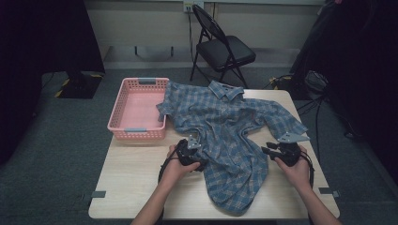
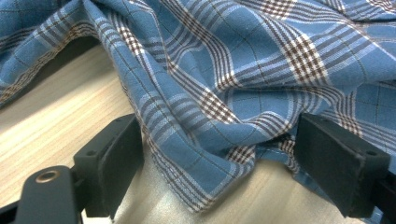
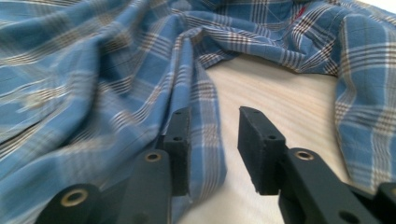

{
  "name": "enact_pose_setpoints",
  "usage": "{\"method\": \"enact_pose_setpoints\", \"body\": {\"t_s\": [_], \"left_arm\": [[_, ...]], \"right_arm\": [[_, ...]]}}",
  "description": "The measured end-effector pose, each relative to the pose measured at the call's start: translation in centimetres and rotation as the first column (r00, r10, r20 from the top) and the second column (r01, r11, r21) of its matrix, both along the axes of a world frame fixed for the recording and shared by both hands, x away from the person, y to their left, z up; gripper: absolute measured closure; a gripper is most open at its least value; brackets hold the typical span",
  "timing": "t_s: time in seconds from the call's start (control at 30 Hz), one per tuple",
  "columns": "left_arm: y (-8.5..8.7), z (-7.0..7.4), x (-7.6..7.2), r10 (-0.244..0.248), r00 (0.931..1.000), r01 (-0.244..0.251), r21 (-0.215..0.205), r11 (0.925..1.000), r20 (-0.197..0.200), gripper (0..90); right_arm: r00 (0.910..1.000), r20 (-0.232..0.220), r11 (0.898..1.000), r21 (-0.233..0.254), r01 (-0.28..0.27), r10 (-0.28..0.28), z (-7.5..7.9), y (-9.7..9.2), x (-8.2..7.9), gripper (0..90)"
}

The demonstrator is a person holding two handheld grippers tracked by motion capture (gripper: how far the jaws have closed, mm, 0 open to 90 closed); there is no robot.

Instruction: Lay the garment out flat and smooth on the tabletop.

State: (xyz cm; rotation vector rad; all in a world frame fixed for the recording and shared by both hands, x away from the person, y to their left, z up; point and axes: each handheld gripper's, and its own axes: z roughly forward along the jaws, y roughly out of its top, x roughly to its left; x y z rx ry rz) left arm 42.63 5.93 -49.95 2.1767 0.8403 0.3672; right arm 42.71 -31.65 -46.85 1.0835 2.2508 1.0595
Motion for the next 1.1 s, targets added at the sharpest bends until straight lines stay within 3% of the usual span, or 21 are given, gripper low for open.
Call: {"method": "enact_pose_setpoints", "body": {"t_s": [0.2, 0.23, 0.33, 0.47, 0.7, 1.1], "left_arm": [[0.0, 0.0, 0.0, 0.0, 1.0, 0.0, 0.0, 1.0, 0.0, 15.2], [0.0, 0.0, 0.0, 0.0, 1.0, 0.0, 0.0, 1.0, 0.0, 15.2], [0.0, 0.0, 0.0, 0.0, 1.0, 0.0, 0.0, 1.0, 0.0, 15.2], [0.0, 0.0, 0.0, 0.001, 1.0, -0.001, 0.0, 1.0, 0.0, 15.2], [0.0, 0.0, 0.0, 0.001, 1.0, -0.001, 0.001, 1.0, 0.0, 15.2], [0.0, 0.0, 0.0, 0.001, 1.0, -0.001, 0.001, 1.0, 0.0, 15.2]], "right_arm": [[0.9978, -0.066, 0.998, -0.06, -0.009, 0.005, -2.0, 1.6, 2.5, 64.3], [0.9979, -0.064, 0.999, -0.051, -0.01, 0.007, -2.1, 1.7, 2.6, 64.7], [0.9959, -0.085, 0.998, -0.046, -0.036, 0.032, -2.1, 2.0, 2.5, 75.7], [0.991, -0.113, 0.995, -0.067, -0.079, 0.071, -1.7, 2.1, 1.9, 87.3], [0.991, -0.124, 0.997, -0.044, -0.058, 0.052, -1.7, 0.4, 0.4, 88.4], [0.9911, -0.132, 0.999, -0.041, -0.023, 0.017, -1.0, -3.6, -4.1, 88.1]]}}
